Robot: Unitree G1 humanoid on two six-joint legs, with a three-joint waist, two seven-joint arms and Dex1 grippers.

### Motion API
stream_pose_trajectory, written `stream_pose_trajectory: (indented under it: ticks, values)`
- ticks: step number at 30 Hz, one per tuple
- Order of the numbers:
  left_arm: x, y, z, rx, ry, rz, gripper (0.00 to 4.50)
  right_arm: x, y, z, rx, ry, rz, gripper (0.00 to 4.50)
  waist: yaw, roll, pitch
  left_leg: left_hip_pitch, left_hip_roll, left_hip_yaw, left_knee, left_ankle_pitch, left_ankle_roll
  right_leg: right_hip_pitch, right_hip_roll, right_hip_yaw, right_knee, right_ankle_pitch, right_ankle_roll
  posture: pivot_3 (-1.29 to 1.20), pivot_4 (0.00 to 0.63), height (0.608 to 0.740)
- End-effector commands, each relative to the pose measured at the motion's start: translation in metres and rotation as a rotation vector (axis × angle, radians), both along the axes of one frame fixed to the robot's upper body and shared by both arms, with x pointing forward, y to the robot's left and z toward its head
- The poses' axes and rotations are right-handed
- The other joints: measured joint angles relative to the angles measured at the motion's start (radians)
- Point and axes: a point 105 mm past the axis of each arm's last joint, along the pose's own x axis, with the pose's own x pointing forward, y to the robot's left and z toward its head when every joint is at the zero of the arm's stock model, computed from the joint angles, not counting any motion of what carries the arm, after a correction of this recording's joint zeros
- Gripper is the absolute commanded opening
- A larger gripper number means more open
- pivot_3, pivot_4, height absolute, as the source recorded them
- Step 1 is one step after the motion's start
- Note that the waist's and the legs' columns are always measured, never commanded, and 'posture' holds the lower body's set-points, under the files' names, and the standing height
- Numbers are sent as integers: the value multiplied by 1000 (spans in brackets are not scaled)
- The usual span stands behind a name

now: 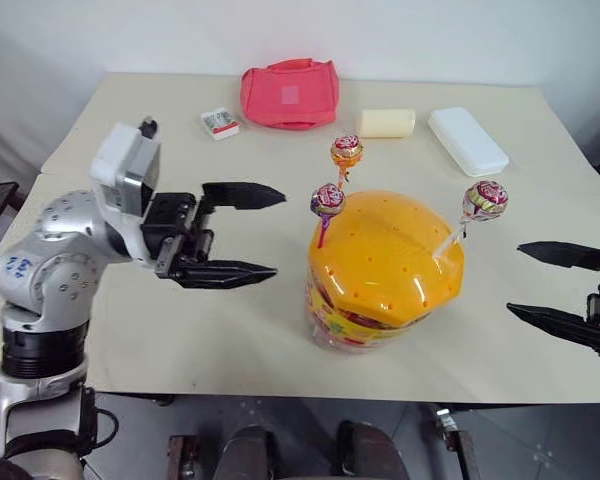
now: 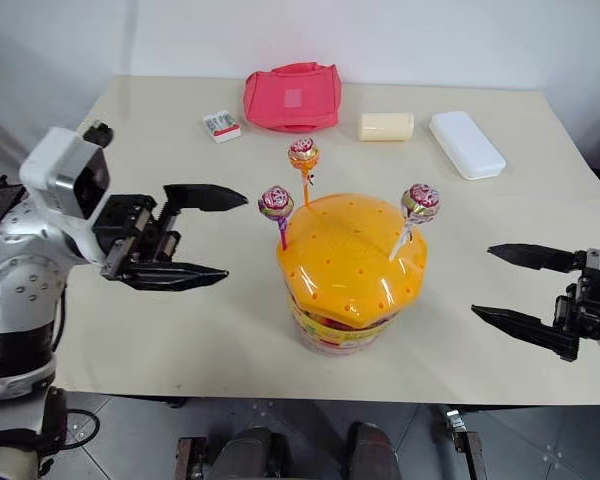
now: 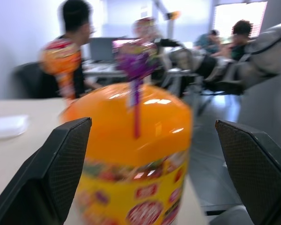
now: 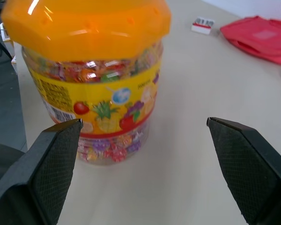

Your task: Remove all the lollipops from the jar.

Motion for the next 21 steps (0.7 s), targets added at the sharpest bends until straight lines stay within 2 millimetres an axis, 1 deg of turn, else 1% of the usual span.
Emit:
stream_pose_trajectory:
  ticks: [1, 5, 7, 10, 13, 21]
  values:
    - [0, -9, -1, 11, -19, -73, 4500, -2, 2, 12, 5, -85, -36, 4448, 1, 0, 0, 0, 0, 0, 0, 0, 0, 0, 0, 0, 0, 0, 0, 0, 150, 740]
    - [10, -22, -6, 26, -1, -114, 4500, -4, 5, 13, 15, -111, -67, 4448, 2, 0, 0, 0, 0, 0, 0, 0, 0, 0, 0, 0, 0, 0, 0, 0, 150, 740]
    - [13, -24, -7, 35, -3, -129, 4500, -4, 6, 13, 16, -117, -76, 4448, 0, 0, 0, 0, -1, 0, 0, 0, 0, 0, 0, 0, 0, 0, 0, 0, 150, 740]
    - [17, -30, -3, -4, -47, -162, 4500, -5, 6, 16, 21, -143, -101, 4448, 2, 0, 0, 0, -1, 0, 0, 0, 0, 0, 0, 0, 0, 0, 0, 0, 150, 740]
    - [22, -32, 0, -20, -55, -166, 3924, -8, 8, 19, 33, -170, -119, 4500, 1, 0, 0, 0, -1, 0, 1, 0, 1, 0, 0, 0, 1, 0, 0, 0, 150, 740]
    - [26, -33, 4, -40, -81, -189, 1426, -9, 8, 20, 38, -196, -148, 4500, 0, 0, 0, 0, -1, 0, 1, 0, 1, 0, -1, 0, 1, 0, 0, 0, 150, 740]
